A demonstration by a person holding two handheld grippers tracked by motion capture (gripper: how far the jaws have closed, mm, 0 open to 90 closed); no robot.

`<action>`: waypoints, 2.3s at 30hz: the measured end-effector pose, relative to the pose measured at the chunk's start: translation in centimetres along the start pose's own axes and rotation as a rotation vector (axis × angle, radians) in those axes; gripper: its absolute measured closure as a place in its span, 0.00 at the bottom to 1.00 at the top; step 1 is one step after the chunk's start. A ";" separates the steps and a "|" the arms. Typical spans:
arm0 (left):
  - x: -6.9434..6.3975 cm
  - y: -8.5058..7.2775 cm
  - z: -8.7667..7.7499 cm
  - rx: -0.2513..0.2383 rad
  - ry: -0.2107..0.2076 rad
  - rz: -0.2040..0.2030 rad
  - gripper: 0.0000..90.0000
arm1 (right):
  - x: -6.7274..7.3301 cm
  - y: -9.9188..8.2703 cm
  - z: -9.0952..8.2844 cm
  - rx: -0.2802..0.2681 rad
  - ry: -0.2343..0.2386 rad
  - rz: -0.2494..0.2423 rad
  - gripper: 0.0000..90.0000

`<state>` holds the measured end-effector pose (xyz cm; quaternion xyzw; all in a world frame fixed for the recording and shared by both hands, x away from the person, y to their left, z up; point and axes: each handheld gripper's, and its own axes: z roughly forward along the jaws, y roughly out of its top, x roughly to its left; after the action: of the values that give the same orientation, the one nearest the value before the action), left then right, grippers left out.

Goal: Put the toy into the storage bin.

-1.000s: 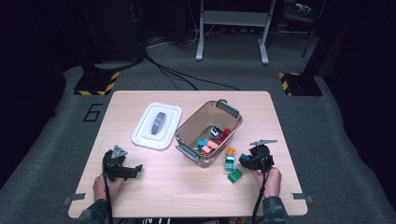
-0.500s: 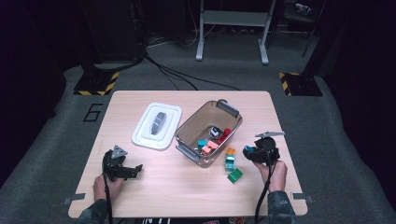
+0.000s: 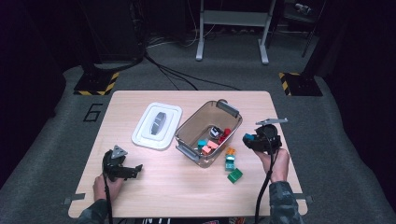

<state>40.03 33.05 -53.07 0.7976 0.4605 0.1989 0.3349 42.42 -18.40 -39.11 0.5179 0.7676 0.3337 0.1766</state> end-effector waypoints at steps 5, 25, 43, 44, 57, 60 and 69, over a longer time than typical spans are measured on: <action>0.0 0.0 0.0 0.000 0.000 0.000 0.03 | 0.5 1.7 -0.7 -0.023 0.000 -0.030 0.66; -0.1 0.0 0.0 0.000 -0.002 -0.009 0.03 | 3.7 6.6 0.3 -0.027 0.052 -0.122 0.66; -0.1 0.0 0.0 -0.001 -0.001 -0.010 0.03 | 6.8 5.4 4.0 0.111 0.122 -0.210 0.66; -0.1 0.0 0.0 -0.001 -0.001 -0.010 0.03 | 6.9 5.3 4.1 0.115 0.121 -0.211 0.66; -0.1 0.0 0.0 -0.001 -0.001 -0.011 0.03 | 7.2 4.7 4.1 0.121 0.145 -0.204 0.50; -0.1 0.0 0.0 -0.001 0.001 -0.009 0.03 | 6.9 4.4 3.3 0.101 0.141 -0.190 0.37; -0.1 0.0 0.0 -0.001 0.001 -0.009 0.03 | 5.1 2.6 1.1 0.016 0.121 -0.114 0.15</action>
<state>40.00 32.99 -53.08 0.7954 0.4640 0.1979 0.3358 42.76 -12.74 -37.72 0.4536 0.8078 0.3476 0.1445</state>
